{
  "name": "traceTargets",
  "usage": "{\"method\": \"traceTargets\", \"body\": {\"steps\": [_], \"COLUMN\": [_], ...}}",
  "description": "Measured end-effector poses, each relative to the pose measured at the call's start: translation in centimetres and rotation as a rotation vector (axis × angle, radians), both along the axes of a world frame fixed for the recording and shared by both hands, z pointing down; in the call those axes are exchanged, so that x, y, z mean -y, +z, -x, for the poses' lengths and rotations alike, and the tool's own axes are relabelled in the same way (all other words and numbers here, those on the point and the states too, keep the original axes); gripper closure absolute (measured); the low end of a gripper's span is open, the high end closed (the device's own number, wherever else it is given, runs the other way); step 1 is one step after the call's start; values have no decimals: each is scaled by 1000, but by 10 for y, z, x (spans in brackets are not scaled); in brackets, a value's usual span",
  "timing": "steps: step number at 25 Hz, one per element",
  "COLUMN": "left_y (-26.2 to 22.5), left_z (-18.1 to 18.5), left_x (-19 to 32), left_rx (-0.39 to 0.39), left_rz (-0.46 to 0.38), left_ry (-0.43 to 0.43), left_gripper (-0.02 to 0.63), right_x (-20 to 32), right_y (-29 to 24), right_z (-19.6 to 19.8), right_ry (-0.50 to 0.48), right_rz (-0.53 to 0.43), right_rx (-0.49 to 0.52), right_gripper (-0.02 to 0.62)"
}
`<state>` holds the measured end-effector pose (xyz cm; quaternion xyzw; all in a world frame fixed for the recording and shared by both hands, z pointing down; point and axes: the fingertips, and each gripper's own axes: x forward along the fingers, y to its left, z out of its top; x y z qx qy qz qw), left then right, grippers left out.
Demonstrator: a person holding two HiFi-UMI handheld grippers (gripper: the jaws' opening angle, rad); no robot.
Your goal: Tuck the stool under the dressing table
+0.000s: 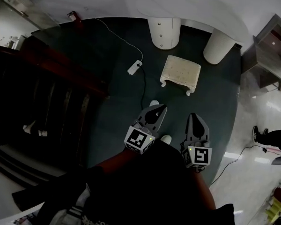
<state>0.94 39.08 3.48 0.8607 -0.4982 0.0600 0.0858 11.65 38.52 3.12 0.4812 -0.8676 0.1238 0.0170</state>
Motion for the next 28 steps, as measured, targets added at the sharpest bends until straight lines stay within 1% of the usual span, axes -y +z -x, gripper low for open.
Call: {"method": "traceTargets", "body": {"steps": [3, 7, 10, 13, 17, 20, 23, 24, 28], "left_y": [11, 26, 37, 46, 65, 76, 83, 88, 104], "left_z": [-1, 8, 21, 36, 67, 94, 120, 127, 141], "left_x": [12, 34, 58, 90, 133, 164, 200, 212, 254], "left_rx": [-26, -52, -72, -89, -116, -104, -67, -67, -74], "left_rz": [13, 35, 71, 102, 130, 164, 182, 190, 197], "left_ry": [15, 16, 4, 4, 49, 82, 86, 83, 94], "left_gripper": [591, 591, 591, 590, 591, 590, 590, 590, 589], "right_x": [8, 28, 53, 83, 127, 164, 196, 205, 238], "right_y": [8, 23, 36, 44, 60, 75, 86, 90, 104], "right_z": [-3, -6, -5, 3, 23, 27, 22, 22, 24], "right_ry": [14, 58, 76, 71, 78, 126, 167, 183, 259], "right_rz": [9, 61, 98, 124, 166, 215, 229, 238, 296], "right_rx": [-8, -39, -47, -79, -113, -143, -164, -169, -177], "right_gripper": [557, 557, 557, 557, 557, 557, 557, 557, 557]}}
